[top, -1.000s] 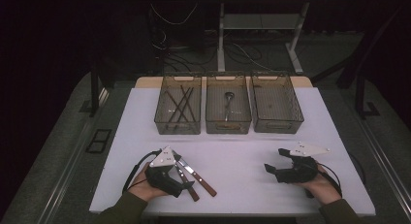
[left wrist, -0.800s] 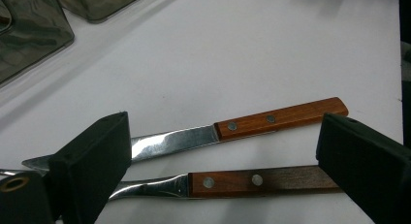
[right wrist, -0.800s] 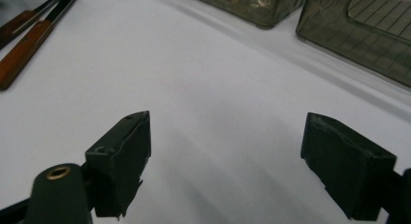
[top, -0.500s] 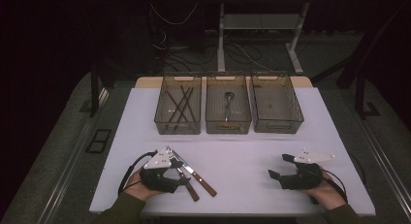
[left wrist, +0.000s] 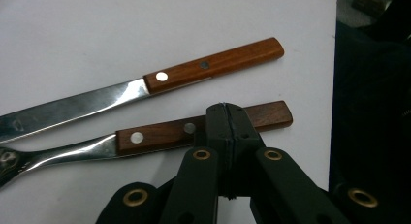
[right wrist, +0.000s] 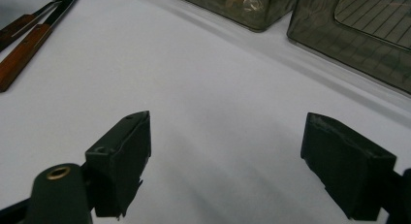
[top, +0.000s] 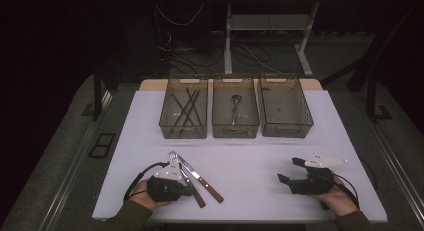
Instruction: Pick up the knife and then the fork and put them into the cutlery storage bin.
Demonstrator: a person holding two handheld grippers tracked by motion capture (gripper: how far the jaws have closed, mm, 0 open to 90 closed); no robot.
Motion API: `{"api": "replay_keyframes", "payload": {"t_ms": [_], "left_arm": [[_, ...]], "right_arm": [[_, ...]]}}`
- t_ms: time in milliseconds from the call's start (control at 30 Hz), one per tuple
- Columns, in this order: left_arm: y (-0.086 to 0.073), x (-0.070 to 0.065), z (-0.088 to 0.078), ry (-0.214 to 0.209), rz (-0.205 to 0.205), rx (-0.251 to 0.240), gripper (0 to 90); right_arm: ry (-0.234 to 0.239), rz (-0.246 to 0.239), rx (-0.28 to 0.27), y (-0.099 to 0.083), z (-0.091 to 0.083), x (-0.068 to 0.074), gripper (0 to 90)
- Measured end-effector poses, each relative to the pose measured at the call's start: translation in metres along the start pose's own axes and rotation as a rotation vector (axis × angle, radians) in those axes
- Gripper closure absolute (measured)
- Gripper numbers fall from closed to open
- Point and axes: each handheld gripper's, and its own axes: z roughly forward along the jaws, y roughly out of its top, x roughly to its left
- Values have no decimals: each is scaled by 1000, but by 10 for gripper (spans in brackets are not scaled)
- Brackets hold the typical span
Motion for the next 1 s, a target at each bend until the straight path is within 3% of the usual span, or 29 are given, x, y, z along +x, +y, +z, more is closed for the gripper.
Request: {"api": "replay_keyframes", "payload": {"t_ms": [367, 1000], "left_arm": [[6, 0, 13, -9, 28, 19, 892], [28, 7, 32, 47, 70, 21, 893]], "right_arm": [[-2, -2, 1, 0, 1, 0, 185], [0, 0, -1, 1, 1, -1, 185]]}}
